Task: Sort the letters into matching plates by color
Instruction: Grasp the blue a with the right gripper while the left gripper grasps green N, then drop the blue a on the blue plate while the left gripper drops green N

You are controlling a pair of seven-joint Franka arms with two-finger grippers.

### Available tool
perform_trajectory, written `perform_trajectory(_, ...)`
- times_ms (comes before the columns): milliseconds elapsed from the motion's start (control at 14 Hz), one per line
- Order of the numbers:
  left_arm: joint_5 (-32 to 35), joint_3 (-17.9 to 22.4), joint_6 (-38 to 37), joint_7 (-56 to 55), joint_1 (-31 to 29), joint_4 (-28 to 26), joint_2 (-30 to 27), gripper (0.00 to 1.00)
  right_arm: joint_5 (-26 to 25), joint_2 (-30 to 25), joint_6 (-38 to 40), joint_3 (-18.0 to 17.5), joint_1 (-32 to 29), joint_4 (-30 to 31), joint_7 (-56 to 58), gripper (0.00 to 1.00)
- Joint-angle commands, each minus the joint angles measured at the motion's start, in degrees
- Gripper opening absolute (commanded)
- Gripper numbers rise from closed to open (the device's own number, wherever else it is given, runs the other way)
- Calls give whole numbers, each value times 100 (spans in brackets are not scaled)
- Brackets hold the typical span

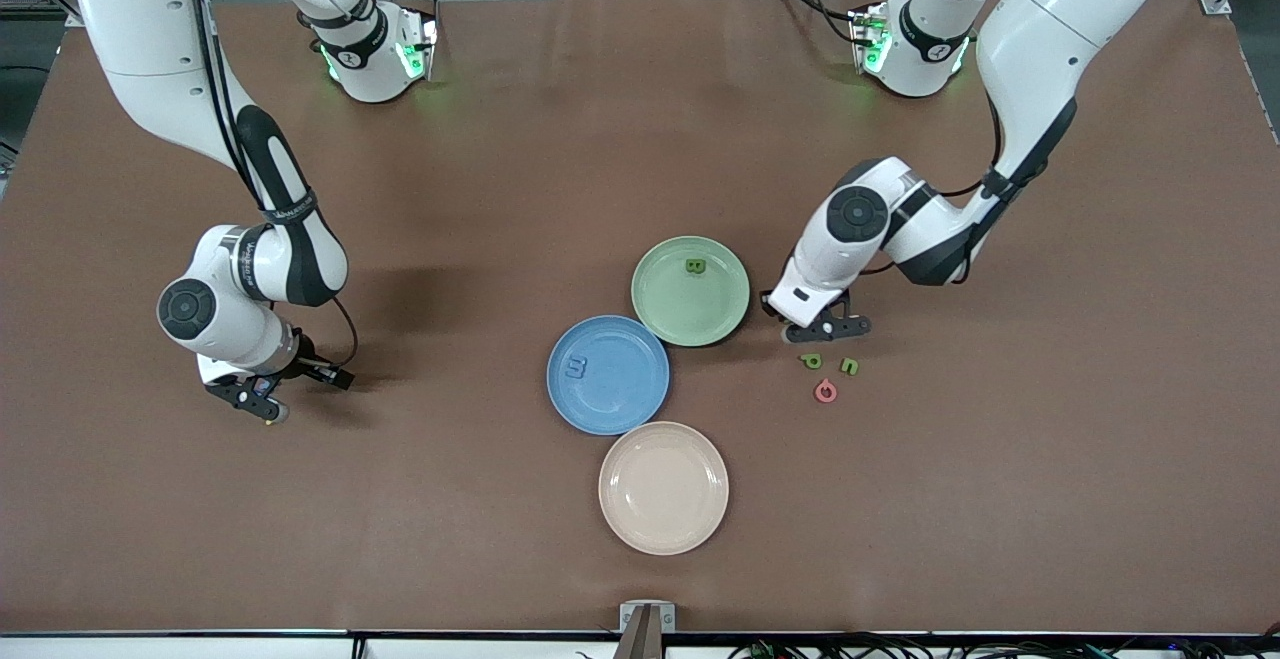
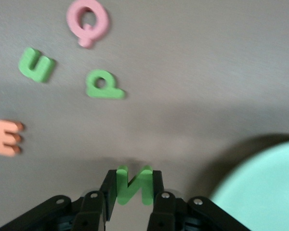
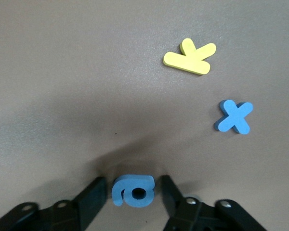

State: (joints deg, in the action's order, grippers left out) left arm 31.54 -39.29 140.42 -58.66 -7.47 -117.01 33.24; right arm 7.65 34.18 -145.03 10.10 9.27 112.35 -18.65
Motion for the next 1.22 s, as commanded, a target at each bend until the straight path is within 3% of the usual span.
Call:
perform_trajectory(0, -16, -350, -470, -390, 44, 248, -72, 24, 35, -17, -34, -17, 22, 182, 72, 46)
perform_trajectory(143, -165, -430, -568, -733, 358, 555, 76, 24, 35, -26, -25, -17, 22, 182, 72, 39)
perform_trajectory(358, -236, -404, -726, -1120, 843, 1100, 393, 24, 35, -70, 44, -17, 40, 182, 55, 7)
perform_trajectory(429, -245, -404, -805, -1252, 983, 1293, 498, 24, 35, -105, 184, -17, 57, 165, 46, 3)
perform_trajectory(716, -254, -141, -911, -1630, 1633, 1804, 798, 25, 35, -386, 1045, -17, 294, -273, -251, 0)
perform_trajectory(930, -499, 218, -911, -1763, 2187, 1945, 877, 26, 35, -395, 1740, -17, 785, -844, -1356, 0)
perform_trajectory(1145, -631, 623, -911, -1772, 2680, 2129, 974, 27, 70, -360, 1812, -34, 1313, -1293, -2491, 0)
